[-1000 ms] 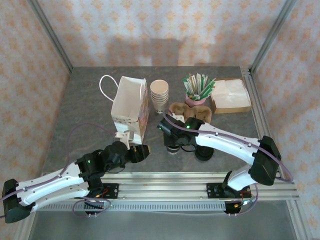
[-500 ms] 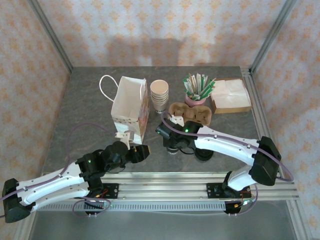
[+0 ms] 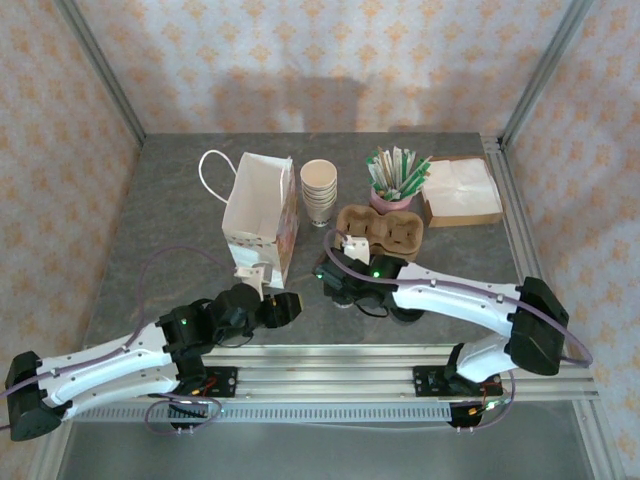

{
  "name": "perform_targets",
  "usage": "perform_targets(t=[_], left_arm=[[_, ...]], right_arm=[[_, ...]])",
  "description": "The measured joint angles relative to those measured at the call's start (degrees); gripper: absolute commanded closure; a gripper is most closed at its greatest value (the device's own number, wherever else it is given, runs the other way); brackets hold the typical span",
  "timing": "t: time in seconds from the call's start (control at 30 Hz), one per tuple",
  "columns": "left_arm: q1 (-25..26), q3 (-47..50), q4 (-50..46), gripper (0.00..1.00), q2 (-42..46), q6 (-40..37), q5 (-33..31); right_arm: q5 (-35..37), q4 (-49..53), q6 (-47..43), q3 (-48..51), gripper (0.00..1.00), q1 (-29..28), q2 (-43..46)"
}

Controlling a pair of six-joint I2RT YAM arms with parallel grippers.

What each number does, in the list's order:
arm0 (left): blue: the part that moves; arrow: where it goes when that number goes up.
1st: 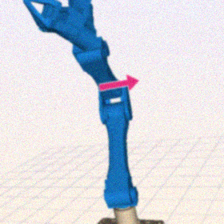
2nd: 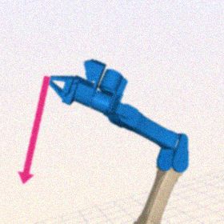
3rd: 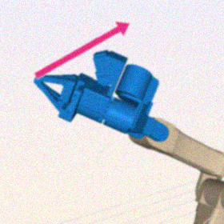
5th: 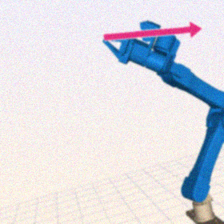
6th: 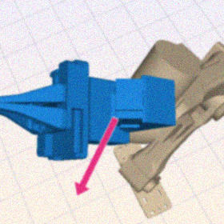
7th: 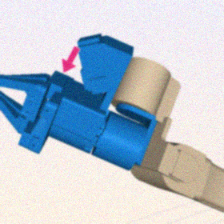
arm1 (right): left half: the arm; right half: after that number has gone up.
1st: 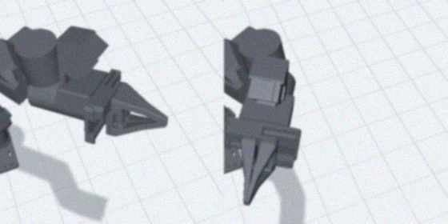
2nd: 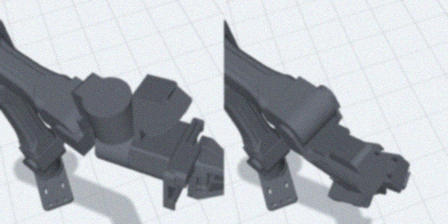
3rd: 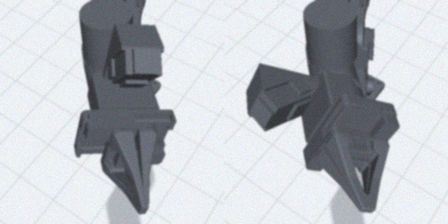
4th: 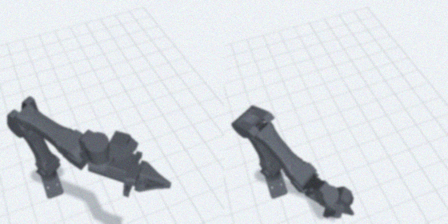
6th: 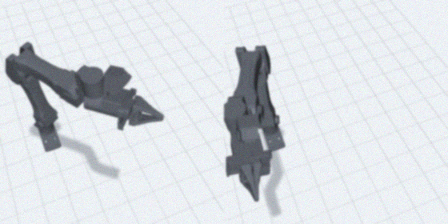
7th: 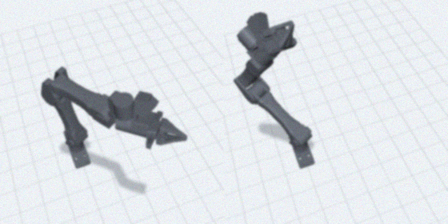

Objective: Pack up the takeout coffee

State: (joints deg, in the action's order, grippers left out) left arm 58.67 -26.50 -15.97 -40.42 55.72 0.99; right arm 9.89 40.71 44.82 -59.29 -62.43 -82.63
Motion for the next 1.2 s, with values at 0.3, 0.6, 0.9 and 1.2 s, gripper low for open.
perform_targets(t=[0.3,0.6,0.9,1.2], left_arm=[[3.4,0.0,0.9,0.42,-1.8,1.1,-1.2],[5.7,-2.7,0.4,0.42,-5.8,1.3,-3.5],[6.6,-4.7,0.4,0.42,-6.9,1.5,-5.0],[6.6,-5.7,-0.6,0.43,-6.9,2.4,-7.1]], right_arm=[[0.2,0.3,0.2,-1.6,0.34,0.0,-0.6],[-0.6,7.8,3.2,-5.4,0.21,0.0,-1.3],[-3.5,7.3,6.1,-5.5,0.18,0.0,0.4],[-2.3,6.8,6.8,-5.5,0.20,0.0,1.7]])
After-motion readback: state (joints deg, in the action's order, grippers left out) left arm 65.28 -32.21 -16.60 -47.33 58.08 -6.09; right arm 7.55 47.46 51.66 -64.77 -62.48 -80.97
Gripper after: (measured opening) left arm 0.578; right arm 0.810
